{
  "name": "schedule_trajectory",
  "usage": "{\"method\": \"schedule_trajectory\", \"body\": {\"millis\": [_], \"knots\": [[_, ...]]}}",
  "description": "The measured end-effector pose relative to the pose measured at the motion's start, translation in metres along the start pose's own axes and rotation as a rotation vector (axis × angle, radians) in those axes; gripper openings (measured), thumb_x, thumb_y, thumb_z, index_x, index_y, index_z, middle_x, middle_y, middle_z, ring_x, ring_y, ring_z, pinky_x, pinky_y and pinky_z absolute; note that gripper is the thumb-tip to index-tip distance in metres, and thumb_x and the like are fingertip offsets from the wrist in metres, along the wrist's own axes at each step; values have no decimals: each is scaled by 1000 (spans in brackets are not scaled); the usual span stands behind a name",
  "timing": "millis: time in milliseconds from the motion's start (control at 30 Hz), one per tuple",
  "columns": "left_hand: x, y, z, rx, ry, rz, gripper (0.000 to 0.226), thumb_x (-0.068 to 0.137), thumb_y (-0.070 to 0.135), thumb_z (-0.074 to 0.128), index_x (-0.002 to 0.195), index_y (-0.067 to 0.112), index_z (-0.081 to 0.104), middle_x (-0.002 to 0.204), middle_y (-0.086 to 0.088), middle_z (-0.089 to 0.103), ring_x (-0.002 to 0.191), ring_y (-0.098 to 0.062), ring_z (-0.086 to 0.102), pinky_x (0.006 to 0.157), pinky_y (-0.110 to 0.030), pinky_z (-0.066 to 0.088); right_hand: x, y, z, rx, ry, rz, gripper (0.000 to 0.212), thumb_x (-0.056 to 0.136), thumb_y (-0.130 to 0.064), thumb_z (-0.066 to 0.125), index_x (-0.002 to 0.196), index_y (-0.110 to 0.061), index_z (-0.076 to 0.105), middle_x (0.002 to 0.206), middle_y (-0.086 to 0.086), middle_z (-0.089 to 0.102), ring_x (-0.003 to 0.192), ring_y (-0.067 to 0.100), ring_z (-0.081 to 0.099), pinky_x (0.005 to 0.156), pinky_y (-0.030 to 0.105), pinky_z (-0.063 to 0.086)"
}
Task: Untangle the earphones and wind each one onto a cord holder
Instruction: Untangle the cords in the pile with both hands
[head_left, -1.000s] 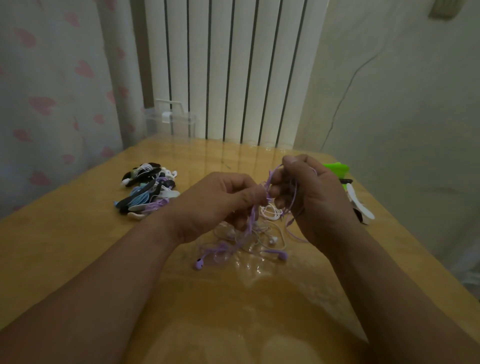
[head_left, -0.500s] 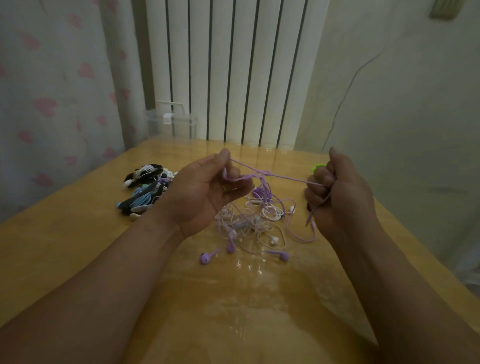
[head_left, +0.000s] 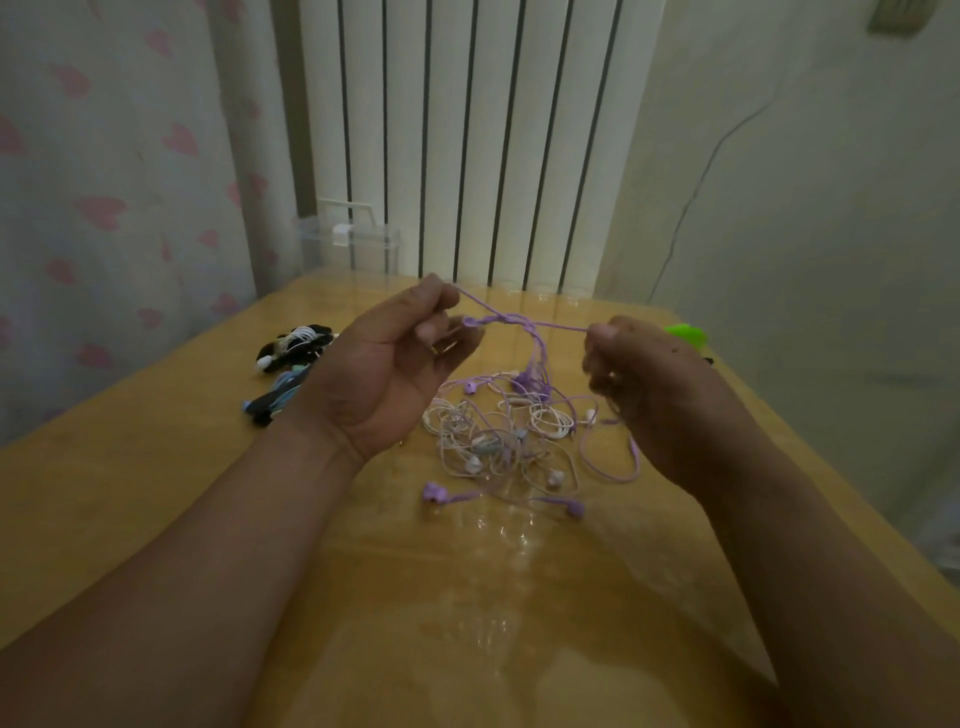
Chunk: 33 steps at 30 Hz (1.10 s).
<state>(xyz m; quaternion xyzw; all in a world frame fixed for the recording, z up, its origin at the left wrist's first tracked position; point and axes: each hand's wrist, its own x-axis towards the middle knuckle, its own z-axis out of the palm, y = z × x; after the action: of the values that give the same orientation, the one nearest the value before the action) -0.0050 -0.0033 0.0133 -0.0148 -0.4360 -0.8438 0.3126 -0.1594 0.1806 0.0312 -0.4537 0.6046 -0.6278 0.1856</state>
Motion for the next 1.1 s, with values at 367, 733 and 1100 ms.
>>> {"method": "schedule_trajectory", "body": {"millis": [367, 733, 1100], "knots": [[-2, -2, 5, -174, -44, 5, 26, 99, 20, 55, 86, 6, 73, 54, 4, 49, 84, -16, 67, 114, -46, 47, 5, 0, 8, 911, 103, 80, 23, 74, -15, 55, 51, -15, 55, 79, 2, 65, 94, 21, 70, 84, 33, 55], [-7, 2, 3, 540, -108, -14, 20, 98, 28, 62, 88, 11, 62, 57, 4, 28, 43, -8, 28, 69, -25, 52, 4, -4, 14, 1002, 96, 77, 40, 98, -23, 53, 60, -19, 39, 59, -4, 35, 51, 12, 35, 52, 25, 40], [-2, 4, -11, -62, -236, -88, 44, 79, 27, 87, 65, 20, 46, 55, 5, 22, 40, -9, 23, 71, -27, 56, 9, 2, -1, 1000, 169, 185, 46, 104, -26, 52, 59, -22, 42, 52, -9, 25, 42, 5, 19, 35, 18, 16]]}}
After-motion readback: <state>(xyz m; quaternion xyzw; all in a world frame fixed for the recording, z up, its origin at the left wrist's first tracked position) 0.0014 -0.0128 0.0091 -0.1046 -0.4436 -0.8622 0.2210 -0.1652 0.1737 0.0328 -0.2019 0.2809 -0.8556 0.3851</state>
